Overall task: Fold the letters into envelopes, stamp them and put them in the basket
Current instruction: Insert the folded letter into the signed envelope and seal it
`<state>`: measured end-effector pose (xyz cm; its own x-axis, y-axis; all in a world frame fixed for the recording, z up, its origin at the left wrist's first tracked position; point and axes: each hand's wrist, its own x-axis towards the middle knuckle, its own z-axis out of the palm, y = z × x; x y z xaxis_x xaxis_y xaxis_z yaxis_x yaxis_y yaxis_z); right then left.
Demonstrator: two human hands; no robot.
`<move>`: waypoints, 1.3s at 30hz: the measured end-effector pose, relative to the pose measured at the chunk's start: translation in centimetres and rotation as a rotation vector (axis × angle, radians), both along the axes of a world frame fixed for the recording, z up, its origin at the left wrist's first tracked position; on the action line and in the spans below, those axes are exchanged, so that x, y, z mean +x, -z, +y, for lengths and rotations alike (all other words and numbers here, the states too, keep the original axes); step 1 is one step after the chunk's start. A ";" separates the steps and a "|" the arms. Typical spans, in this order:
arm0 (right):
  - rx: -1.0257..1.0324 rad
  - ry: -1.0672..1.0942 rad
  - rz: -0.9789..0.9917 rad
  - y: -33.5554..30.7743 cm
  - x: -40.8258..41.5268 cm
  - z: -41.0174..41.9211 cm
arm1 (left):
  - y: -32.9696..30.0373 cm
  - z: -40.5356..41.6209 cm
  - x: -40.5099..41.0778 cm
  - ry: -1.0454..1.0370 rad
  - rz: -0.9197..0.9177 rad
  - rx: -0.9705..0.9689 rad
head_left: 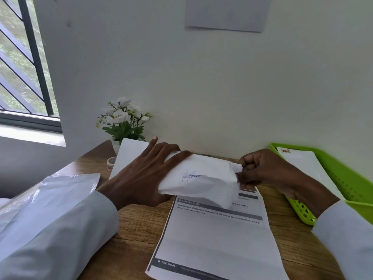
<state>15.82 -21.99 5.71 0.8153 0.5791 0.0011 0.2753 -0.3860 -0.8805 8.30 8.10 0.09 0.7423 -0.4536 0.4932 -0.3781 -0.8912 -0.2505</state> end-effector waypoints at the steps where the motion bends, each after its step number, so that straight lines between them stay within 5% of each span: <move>1: 0.060 0.005 0.015 0.2 0.0 0.3 | 0.0 -0.3 0.0 0.004 -0.003 -0.010; 25: 0.208 0.086 0.094 2.6 -1.2 2.8 | 0.3 -2.3 -0.5 0.093 0.048 -0.117; 33: 0.513 -0.238 0.235 2.0 -1.3 2.3 | -1.7 -2.5 -1.0 0.003 -0.233 -0.384; 36: 0.514 -0.429 0.176 1.2 -2.8 3.7 | -2.3 -3.0 -1.3 -0.045 -0.335 -0.496; 39: 0.548 -0.378 0.055 1.2 -4.7 5.4 | -2.6 -3.9 -1.6 -0.068 -0.402 -0.549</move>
<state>11.15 -16.55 4.53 0.5635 0.7524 0.3410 0.2532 0.2357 -0.9383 6.69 4.15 2.74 0.4718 -0.0180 0.8815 -0.2889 -0.9477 0.1353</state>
